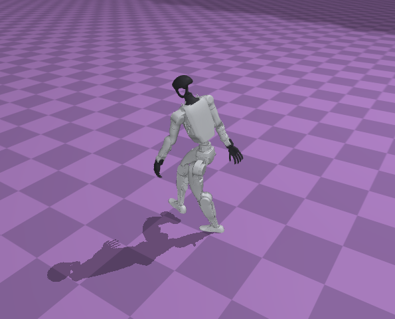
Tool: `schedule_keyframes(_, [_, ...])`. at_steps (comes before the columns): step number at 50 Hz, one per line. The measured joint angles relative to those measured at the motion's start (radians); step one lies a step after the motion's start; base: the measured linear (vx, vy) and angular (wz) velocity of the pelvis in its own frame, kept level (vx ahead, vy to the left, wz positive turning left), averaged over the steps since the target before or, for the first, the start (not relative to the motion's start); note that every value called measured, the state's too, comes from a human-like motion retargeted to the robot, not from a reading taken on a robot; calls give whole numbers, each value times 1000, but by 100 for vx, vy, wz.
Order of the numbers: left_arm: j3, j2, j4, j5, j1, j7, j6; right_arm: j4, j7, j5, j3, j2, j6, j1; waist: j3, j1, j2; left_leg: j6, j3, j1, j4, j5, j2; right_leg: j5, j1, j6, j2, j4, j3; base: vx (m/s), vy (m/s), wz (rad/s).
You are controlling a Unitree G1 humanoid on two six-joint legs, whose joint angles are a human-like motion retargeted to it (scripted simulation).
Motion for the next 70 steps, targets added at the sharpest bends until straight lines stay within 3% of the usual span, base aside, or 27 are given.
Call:
schedule_keyframes(3, [-34, -7, -28, 36, -32, 26, -25, -6, 89, -101, -1, -6, -36, 11, 21, -15, -3, 0, -21, 78, -11, -49, 17, 155, -5, -67, 60, -123, 95, 53, -26, 22])
schedule_keyframes(8, [2, -99, -23, -47, -47, -69, -103, -7, 198, -75, -86, -9, -91, 29, 17, -18, -2, 0, -42, 153, -18, -106, 22, 353, 57, -62, 118, -275, 149, 52, -29, 10])
schedule_keyframes(10, [29, -137, 0, -113, -46, -151, -119, 1, 194, 3, -117, -18, -105, 22, 7, 2, -2, 0, -38, 177, -22, -131, 17, 330, 104, -70, 81, -270, 46, 63, -47, -35])
schedule_keyframes(12, [33, -178, 18, -162, -25, -186, -118, 15, 185, 65, -144, -41, -103, 6, -1, 2, 9, 0, -58, 178, -5, -138, 14, 329, 59, -64, 119, -223, 152, 66, -59, -1])
schedule_keyframes(15, [12, -236, 46, -165, 37, -142, -113, 43, 177, 83, -168, -101, -56, -33, -16, 8, 71, 0, -36, 188, 21, -100, 33, 266, 91, -37, 106, -188, 134, 79, -31, -5])
schedule_keyframes(20, [-89, -278, 105, 2, 192, -51, -82, 10, 91, 49, -171, -154, 7, -77, -65, 70, 119, 0, 27, 250, 50, 102, 26, 163, 171, -67, 134, -152, 160, 83, -11, -44])
schedule_keyframes(24, [-257, -214, 120, 192, 356, -146, -125, -28, -71, 185, -269, -90, -95, -92, -77, 85, 124, 0, 60, 254, 221, 284, 86, 146, 302, -57, 178, -214, 208, 73, -25, -2])
schedule_keyframes(27, [-283, -156, 115, 344, 471, -136, -131, -52, -38, 392, -309, -38, -137, -116, -43, 121, 118, 0, -31, 170, 510, 371, 102, 154, 450, -67, 221, -318, 243, 58, -42, -47])
schedule_keyframes(30, [-269, -108, 145, 398, 549, -71, -96, -86, -19, 540, -301, -11, -147, -139, -11, 182, 115, 0, -138, 32, 837, 309, 88, 190, 582, -68, 254, -432, 279, 45, -38, -50])
schedule_keyframes(35, [-137, -82, 222, 402, 614, -40, 4, -150, -140, 456, -208, -29, -169, -156, -13, 327, 146, 0, -65, -138, 1172, 101, 292, 225, 767, -67, 310, -598, 229, 58, -19, -34])
schedule_keyframes(37, [-86, -88, 238, 358, 628, -51, 21, -176, -153, 342, -157, -49, -176, -170, -25, 364, 157, 0, -39, -230, 1203, 65, 316, 255, 824, -46, 319, -662, 184, 40, 20, 0])
schedule_keyframes(42, [18, -136, 226, 244, 663, -53, 17, -242, -57, 142, -71, -80, -164, -226, -71, 382, 150, 0, 142, -379, 1001, 81, 333, 325, 919, 109, 276, -759, 96, 35, 42, 52])
schedule_keyframes(45, [56, -200, 206, 205, 669, -31, 18, -298, 33, 106, -64, -91, -151, -255, -108, 360, 142, 0, 234, -445, 688, 185, 194, 373, 928, 229, 194, -784, 34, 15, 58, 100])
schedule_keyframes(48, [69, -257, 198, 179, 650, -37, 13, -353, 85, 97, -55, -102, -147, -295, -129, 353, 198, -184, 123, -498, 393, 316, 111, 345, 942, 304, 215, -761, 6, 34, 17, 31])
schedule_keyframes(50, [60, -289, 181, 182, 643, -77, -8, -375, 90, 70, -57, -94, -136, -327, -122, 344, 252, -283, 40, -491, 238, 324, 109, 312, 963, 314, 265, -731, 26, 51, 2, -27])
schedule_keyframes(55, [-86, -298, 156, 257, 613, -175, -66, -372, 87, 29, -22, -49, -106, -381, -101, 420, 339, -386, 29, -440, 36, 303, 191, 203, 1017, 263, 344, -591, 104, 67, -1, -114])
schedule_keyframes(60, [-383, -206, 66, 494, 567, -130, -70, -320, 147, -18, -11, -17, -61, -388, -118, 431, 397, -339, -79, -433, 90, 338, 247, 92, 1064, 286, 396, -457, 109, 65, 2, -16])
schedule_keyframes(63, [-447, -147, -9, 624, 560, -61, -11, -333, 238, -65, 41, -28, -36, -335, -142, 419, 416, -298, -46, -444, 164, 484, 263, 55, 1110, 358, 413, -417, 94, 82, 1, 43])
schedule_keyframes(65, [-419, -136, -30, 636, 550, -12, 24, -395, 324, -141, 77, -61, -66, -269, -149, 432, 392, -186, -96, -519, 331, 484, 211, 56, 1115, 410, 388, -358, 112, 53, -1, 28])
schedule_keyframes(68, [-324, -154, 4, 560, 545, 44, 51, -519, 274, -271, 127, -115, -68, -131, -157, 484, 358, -55, -78, -535, 509, 415, 202, 175, 1113, 448, 383, -247, 158, 92, -13, -5])
schedule_keyframes(70, [-267, -186, 59, 492, 537, 66, 72, -553, 166, -353, 95, -141, -59, -71, -179, 546, 366, 0, -3, -501, 584, 325, 304, 312, 1125, 440, 382, -204, 142, 86, -21, -61])
